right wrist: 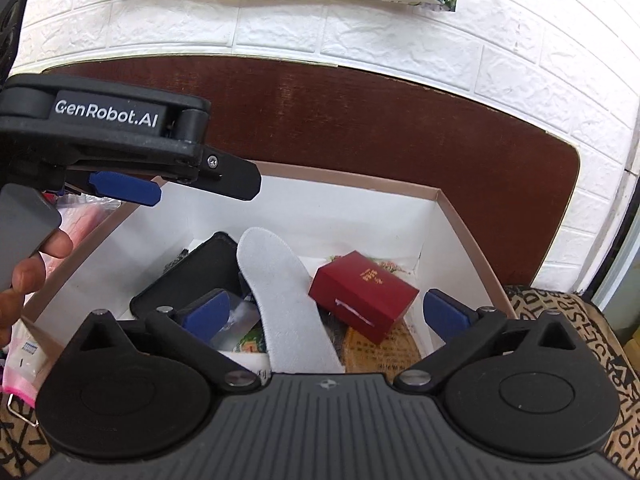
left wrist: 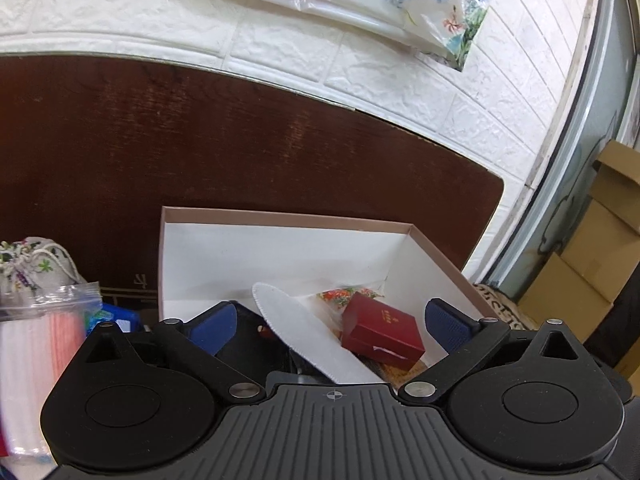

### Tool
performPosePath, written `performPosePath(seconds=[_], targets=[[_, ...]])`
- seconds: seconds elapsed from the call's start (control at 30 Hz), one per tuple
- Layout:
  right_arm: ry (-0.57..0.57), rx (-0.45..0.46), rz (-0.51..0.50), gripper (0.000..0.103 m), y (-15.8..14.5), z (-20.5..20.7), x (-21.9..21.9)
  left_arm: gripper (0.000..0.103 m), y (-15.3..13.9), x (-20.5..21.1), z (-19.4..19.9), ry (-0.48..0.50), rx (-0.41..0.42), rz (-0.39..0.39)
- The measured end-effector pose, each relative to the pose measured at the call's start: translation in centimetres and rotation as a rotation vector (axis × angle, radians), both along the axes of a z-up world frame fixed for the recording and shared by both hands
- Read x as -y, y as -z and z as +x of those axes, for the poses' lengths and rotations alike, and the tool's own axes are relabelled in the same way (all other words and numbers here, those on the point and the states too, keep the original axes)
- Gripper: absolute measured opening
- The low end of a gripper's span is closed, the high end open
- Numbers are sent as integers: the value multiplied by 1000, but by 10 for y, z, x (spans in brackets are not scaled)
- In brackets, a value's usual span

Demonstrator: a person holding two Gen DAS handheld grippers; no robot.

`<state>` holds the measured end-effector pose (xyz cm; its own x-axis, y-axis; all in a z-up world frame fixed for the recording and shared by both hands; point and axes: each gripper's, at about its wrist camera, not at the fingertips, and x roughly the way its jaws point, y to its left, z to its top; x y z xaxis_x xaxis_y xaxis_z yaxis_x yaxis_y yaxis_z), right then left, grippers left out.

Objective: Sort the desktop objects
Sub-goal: 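Withdraw the left gripper from the tan box back to the clutter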

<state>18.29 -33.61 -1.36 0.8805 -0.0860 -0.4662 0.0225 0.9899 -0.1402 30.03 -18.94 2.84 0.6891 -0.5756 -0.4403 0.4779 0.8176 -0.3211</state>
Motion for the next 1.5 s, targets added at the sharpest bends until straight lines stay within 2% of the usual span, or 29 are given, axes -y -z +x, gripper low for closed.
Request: performPosePath(seconds=[0.2, 0.47, 0.73, 0.87, 0.93, 1.17, 1.33, 1.5], targets=[[13, 7, 35, 103, -4, -6, 3, 103, -6, -4, -19, 12, 23, 14], [19, 27, 44, 103, -19, -33, -4, 103, -16, -14, -54, -9, 49, 48], [8, 51, 70, 103, -28, -72, -18, 103, -17, -40, -103, -74, -11, 84], [-2, 56, 107, 103, -28, -98, -27, 103, -5, -65, -147, -100, -14, 114], [-13, 49, 122, 103, -24, -111, -34, 103, 3, -81, -168, -127, -24, 105], [-69, -19, 166, 103, 3, -152, -66, 103, 46, -142, -232, -190, -142, 63], [-139, -96, 213, 103, 26, -166, -91, 103, 64, -179, -254, -250, -161, 94], [-176, -159, 245, 103, 46, -169, -118, 103, 72, -207, -257, -293, -182, 74]])
